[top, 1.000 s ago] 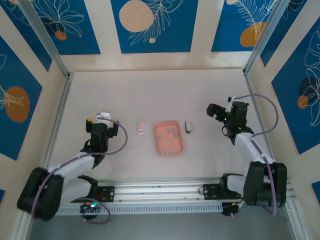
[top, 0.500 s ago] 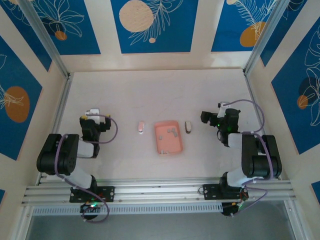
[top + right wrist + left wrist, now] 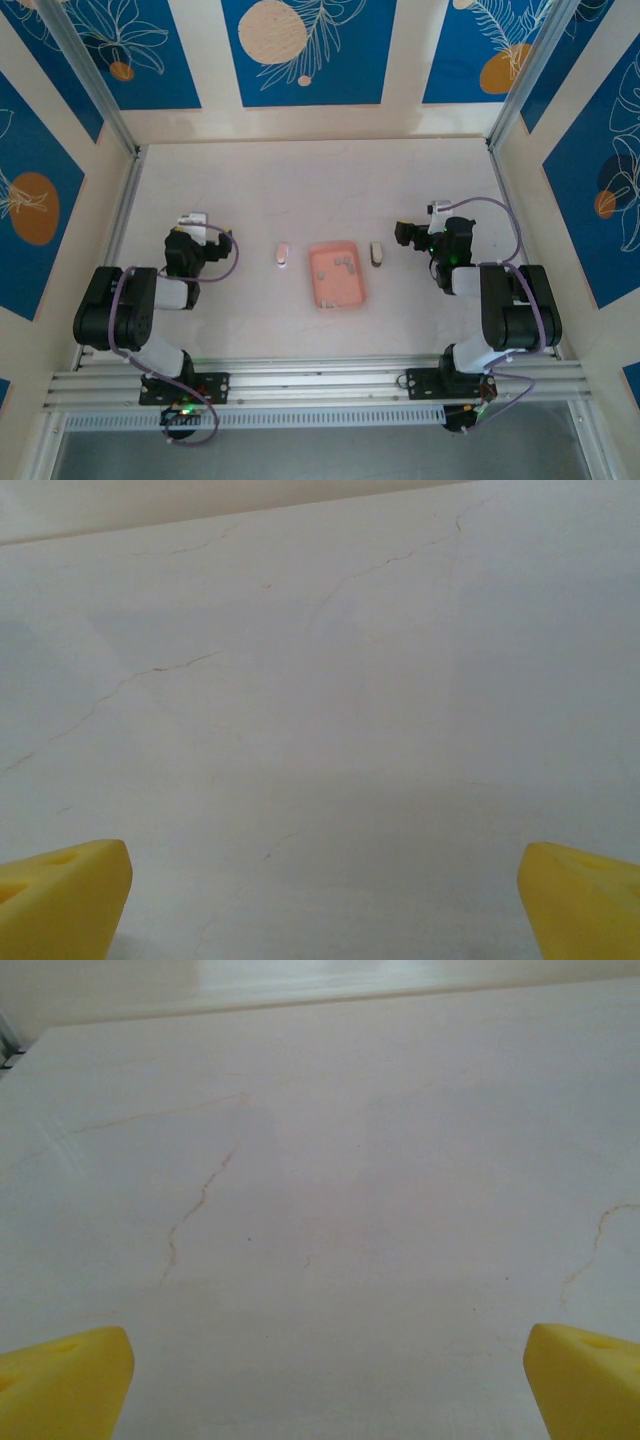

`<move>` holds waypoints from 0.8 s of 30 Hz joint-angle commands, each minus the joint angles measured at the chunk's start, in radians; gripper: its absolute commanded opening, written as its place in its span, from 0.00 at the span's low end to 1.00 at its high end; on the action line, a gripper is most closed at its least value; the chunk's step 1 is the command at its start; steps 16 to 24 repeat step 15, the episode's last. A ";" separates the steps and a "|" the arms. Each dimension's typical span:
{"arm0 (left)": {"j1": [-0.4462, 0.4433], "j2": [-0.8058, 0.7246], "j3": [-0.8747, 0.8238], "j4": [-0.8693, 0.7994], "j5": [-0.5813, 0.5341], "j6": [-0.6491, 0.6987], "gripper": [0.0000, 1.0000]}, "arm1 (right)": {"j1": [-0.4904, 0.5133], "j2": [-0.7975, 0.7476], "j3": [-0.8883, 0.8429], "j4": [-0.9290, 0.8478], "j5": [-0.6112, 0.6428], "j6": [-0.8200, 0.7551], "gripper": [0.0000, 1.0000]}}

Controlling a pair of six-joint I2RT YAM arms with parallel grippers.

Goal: Load the staples into the stapler

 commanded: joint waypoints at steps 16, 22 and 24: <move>0.005 -0.008 0.026 -0.029 0.073 0.018 1.00 | -0.002 0.003 -0.006 0.037 -0.002 -0.022 0.99; 0.005 -0.008 0.026 -0.029 0.073 0.018 1.00 | -0.002 0.003 -0.006 0.037 -0.002 -0.022 0.99; 0.005 -0.008 0.026 -0.029 0.073 0.018 1.00 | -0.002 0.003 -0.006 0.037 -0.002 -0.022 0.99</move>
